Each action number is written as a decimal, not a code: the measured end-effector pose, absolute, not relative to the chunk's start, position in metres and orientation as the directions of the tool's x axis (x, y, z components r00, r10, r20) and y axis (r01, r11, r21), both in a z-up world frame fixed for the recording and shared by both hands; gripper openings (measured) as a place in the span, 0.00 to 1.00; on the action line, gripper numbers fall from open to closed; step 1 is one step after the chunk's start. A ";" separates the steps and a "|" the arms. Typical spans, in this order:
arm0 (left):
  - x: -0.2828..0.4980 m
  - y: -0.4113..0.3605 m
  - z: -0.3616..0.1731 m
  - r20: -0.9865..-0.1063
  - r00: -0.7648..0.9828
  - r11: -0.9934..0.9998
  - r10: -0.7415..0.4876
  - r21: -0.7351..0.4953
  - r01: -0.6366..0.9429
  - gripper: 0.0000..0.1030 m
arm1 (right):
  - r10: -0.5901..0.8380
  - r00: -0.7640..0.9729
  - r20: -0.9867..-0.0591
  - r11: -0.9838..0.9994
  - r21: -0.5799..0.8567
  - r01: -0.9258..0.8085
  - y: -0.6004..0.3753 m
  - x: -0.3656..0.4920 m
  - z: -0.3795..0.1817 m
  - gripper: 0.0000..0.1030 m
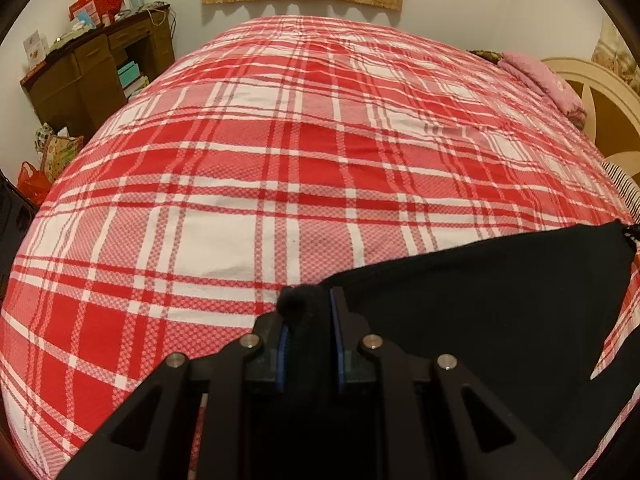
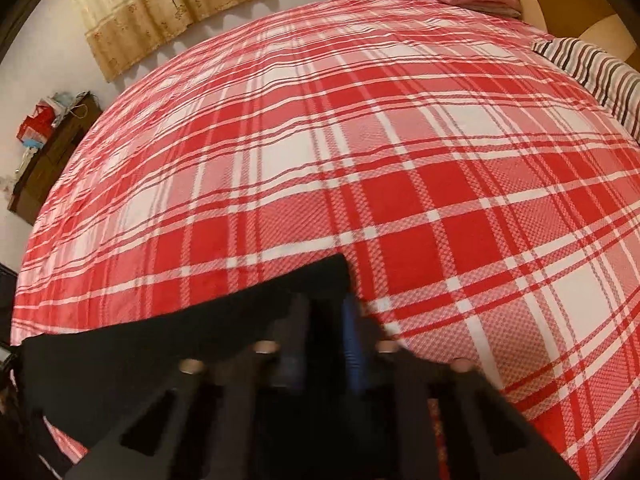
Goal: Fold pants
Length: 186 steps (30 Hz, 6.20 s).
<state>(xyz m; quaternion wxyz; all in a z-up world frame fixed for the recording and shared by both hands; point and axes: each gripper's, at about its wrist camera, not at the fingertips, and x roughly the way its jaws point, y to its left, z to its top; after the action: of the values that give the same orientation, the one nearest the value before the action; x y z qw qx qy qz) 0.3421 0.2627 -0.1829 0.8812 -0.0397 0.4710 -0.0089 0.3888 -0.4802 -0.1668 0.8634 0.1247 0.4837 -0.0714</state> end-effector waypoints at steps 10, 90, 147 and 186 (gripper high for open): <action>0.328 0.260 -0.163 -0.773 0.634 0.999 -0.028 -0.032 0.006 0.12 | -0.051 0.633 -0.772 0.988 0.054 0.144 -0.443 0.344 -0.111 0.06; 0.148 0.271 -0.165 -0.542 0.807 0.972 -0.235 -0.144 0.186 0.18 | 0.139 0.603 -0.785 0.746 -0.317 -0.585 -0.052 0.136 -0.200 0.33; 0.055 0.353 -0.172 -0.524 0.850 0.985 -0.054 -0.168 -0.041 0.50 | 0.271 0.412 -0.870 0.674 -0.134 -0.727 -0.058 0.088 -0.202 0.41; 0.135 0.241 -0.148 -0.470 0.875 0.992 -0.115 -0.100 0.077 0.97 | 0.653 0.190 -0.733 0.732 0.549 -0.403 0.034 0.318 -0.196 0.41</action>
<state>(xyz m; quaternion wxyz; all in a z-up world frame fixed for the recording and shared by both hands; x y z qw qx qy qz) 0.1349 0.2413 -0.1485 0.9675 -0.0392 0.2448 -0.0497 0.3179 0.0335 -0.1960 0.7624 0.1171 0.5339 0.3465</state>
